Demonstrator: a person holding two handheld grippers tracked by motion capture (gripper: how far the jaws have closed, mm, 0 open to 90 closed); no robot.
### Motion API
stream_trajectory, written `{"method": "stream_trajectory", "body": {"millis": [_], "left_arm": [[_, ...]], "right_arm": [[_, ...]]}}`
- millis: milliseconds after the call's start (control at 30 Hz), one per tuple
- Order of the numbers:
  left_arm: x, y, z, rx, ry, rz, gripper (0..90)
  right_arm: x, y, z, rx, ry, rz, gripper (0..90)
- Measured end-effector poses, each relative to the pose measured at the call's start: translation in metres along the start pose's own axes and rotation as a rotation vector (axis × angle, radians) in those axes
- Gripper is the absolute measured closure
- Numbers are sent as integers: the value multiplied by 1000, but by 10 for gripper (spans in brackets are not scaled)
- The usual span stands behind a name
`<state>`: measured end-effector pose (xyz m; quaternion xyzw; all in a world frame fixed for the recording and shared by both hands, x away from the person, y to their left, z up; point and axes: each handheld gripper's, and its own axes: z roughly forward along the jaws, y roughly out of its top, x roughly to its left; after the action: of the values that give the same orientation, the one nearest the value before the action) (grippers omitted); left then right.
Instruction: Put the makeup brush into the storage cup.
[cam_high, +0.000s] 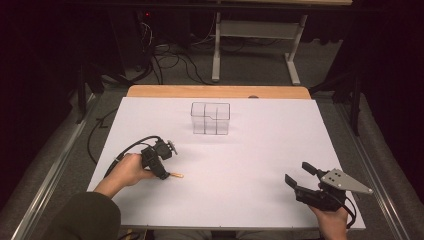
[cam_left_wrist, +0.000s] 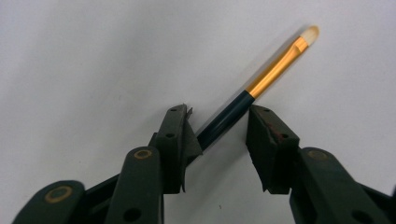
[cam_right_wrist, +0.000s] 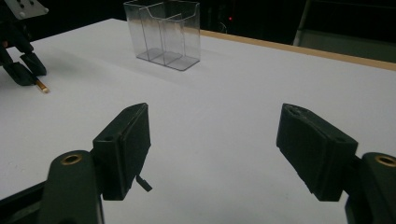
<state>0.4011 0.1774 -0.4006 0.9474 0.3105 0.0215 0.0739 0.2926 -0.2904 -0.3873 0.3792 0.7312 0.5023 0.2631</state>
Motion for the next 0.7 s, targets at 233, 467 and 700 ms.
{"method": "stream_trajectory", "body": {"millis": [233,467,700], "left_arm": [[-1,0,0,0,0,8,634],[-3,1,-1,5,-2,27,720],[-5,2,-1,8,-2,33,810]], "right_arm": [[0,0,0,0,6,-1,274],[1,0,0,4,6,-5,274],[1,0,1,5,7,-4,274]]}}
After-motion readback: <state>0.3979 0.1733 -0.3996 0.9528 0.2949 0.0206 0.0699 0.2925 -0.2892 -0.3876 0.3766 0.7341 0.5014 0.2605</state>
